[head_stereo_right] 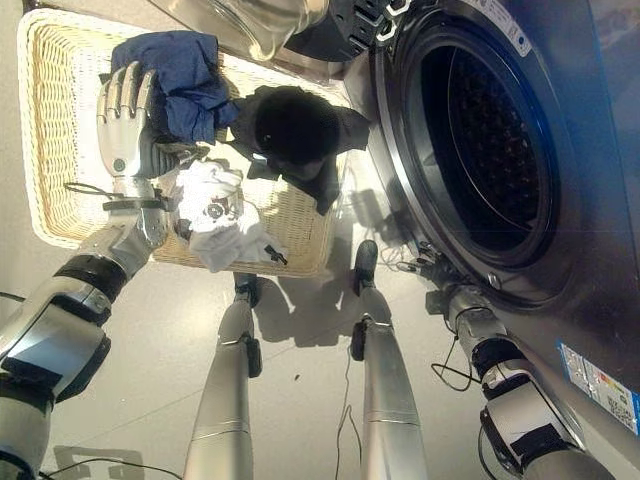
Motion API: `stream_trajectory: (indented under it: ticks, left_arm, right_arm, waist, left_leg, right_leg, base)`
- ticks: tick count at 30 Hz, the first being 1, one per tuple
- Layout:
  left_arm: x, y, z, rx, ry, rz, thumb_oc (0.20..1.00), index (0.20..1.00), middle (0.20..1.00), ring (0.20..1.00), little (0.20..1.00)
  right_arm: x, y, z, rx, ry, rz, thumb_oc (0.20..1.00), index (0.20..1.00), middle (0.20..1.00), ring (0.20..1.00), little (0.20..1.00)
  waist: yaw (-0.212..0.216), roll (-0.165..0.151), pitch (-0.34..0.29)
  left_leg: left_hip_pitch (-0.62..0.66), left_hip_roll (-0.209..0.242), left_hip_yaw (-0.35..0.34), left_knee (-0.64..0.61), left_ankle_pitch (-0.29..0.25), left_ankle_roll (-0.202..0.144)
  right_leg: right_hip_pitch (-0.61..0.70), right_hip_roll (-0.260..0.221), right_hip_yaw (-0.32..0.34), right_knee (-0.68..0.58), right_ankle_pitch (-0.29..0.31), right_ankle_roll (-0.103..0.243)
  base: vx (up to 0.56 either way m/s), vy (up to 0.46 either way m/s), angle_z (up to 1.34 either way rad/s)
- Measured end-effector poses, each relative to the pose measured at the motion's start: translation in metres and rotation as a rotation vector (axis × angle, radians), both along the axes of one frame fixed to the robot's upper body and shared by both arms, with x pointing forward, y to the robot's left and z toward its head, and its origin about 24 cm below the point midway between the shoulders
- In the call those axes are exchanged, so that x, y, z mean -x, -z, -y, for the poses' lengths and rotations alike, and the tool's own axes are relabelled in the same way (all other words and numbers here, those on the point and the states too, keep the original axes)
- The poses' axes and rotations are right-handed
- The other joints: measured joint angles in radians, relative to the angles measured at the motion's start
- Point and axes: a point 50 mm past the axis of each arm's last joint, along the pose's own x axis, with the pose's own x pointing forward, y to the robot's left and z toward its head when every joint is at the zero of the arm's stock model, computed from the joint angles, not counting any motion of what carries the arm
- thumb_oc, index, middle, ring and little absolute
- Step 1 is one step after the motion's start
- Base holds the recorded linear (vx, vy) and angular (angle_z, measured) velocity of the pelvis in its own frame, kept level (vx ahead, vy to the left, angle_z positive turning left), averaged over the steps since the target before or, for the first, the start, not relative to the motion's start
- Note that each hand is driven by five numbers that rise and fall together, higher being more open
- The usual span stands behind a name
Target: Put the clothes into the washing machine.
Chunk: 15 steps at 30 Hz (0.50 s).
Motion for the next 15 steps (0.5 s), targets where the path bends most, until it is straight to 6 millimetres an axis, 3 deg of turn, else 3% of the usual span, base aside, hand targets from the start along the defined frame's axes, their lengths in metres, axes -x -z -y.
stream_trajectory:
  ticks: [15]
  left_arm:
    - [-0.006,-0.013,-0.016,0.157,-0.052,-0.110,1.000,1.000,1.000,1.000,1.000]
  right_arm:
    - [-0.003,-0.003,-0.003,0.015,-0.027,0.004,1.000,1.000,1.000,1.000,1.000]
  waist:
    - [-0.007,-0.020,-0.002]
  left_leg:
    - [-0.016,0.004,0.001,0.010,-0.001,0.000]
  right_leg:
    - [-0.006,0.006,0.002,-0.015,0.012,0.002]
  base:
    - [0.00,0.000,0.00]
